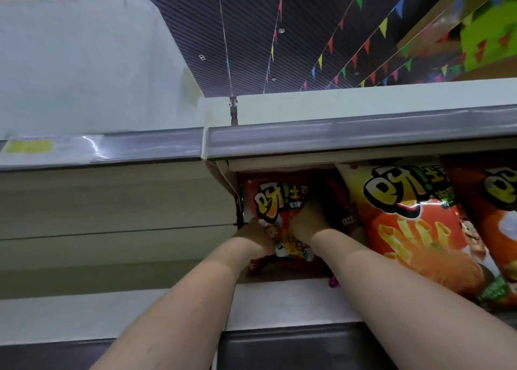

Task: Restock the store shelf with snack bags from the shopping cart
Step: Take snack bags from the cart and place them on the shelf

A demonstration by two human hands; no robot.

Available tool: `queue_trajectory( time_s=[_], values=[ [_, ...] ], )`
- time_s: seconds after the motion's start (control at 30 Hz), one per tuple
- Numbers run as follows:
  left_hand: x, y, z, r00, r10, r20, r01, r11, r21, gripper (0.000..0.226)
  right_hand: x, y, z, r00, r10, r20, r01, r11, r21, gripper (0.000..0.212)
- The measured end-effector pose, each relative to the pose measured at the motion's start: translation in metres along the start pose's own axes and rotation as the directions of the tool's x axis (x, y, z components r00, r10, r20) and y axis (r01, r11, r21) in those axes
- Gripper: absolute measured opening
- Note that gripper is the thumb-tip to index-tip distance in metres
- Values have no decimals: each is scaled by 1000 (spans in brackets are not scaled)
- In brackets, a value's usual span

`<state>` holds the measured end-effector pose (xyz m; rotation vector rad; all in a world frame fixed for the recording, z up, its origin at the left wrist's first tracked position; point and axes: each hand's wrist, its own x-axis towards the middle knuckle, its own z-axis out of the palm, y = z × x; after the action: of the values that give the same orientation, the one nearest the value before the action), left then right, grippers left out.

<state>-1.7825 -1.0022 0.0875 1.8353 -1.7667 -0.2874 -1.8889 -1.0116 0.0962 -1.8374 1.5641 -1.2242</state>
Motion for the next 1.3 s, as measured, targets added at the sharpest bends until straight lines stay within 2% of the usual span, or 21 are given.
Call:
queue_trajectory(
  time_s=[0.13,0.2,0.33,0.4,0.47,0.6,0.8,0.97,1.1,1.2,1.3],
  values=[
    [5,4,-5,997,33,75,-39,996,76,28,5,2,-2,1000,-8,-5,8,1000,-18,35],
    [9,2,-6,998,55,35,-57,997,47,18,7,4,-2,999,-16,-50,14,1000,-22,39],
    [15,-5,2,994,69,-90,-79,990,-116,70,9,10,2,997,-27,-75,22,998,-64,51],
    [17,-7,3,993,72,-90,-86,981,-172,77,10,12,3,997,-27,-67,25,999,-32,60],
    [17,-9,3,996,66,-65,-78,975,-208,80,13,13,3,996,-24,-87,24,1000,-2,60],
    [16,-9,3,993,73,-93,-91,973,-213,74,19,15,3,988,-21,-154,25,999,25,52],
    [17,-8,7,995,33,-97,-43,994,-104,65,25,22,12,999,-3,-33,0,996,-94,57],
    [12,-6,8,991,19,-133,-33,994,-104,62,21,21,7,999,22,-25,-22,1000,-9,64],
    [-1,-2,-4,973,39,-227,-70,989,-130,63,11,14,-1,998,0,-69,2,999,38,71],
    [-15,3,-14,960,37,-278,-77,988,-134,59,-4,8,-7,998,11,-62,-8,999,37,66],
    [-37,8,-20,940,3,-340,-59,986,-155,49,-26,6,-11,999,21,-35,-18,998,68,52]
  ],
)
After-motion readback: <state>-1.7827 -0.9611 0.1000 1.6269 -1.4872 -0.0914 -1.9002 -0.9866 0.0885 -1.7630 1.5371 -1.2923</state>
